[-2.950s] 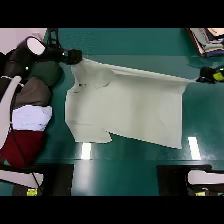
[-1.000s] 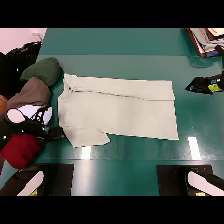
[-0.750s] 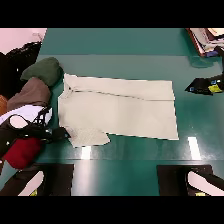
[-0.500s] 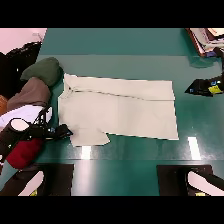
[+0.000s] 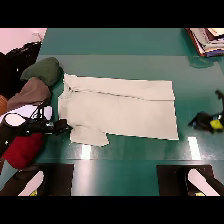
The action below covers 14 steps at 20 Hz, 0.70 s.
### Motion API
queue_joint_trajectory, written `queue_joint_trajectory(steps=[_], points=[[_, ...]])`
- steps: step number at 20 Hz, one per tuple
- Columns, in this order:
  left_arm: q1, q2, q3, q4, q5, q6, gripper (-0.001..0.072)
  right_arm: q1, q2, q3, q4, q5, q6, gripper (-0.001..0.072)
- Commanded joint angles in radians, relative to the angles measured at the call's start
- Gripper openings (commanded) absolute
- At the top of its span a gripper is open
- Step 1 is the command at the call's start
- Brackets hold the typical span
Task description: Fold the shirts.
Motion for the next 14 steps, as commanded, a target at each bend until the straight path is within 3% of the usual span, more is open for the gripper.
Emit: queue_joint_trajectory(steps=[1, 5, 12, 14], points=[[0.0, 0.001, 0.028, -0.006, -0.019, 0.016, 0.0024, -0.138, 0.035, -0.236, 0.076, -0.045, -0.054, 0.0385], [0.0, 0.001, 0.028, -0.005, -0.02, 0.016, 0.0024, -0.146, -0.002, -0.318, 0.155, -0.133, -0.061, 0.0374], [0.0, 0.001, 0.028, -0.002, -0.023, 0.016, 0.0024, -0.009, -0.111, -0.241, 0.153, -0.172, -0.039, 0.0297], [0.0, 0.001, 0.028, 0.008, -0.035, 0.017, 0.0024, 0.042, -0.129, -0.222, 0.15, -0.161, -0.04, 0.009]])
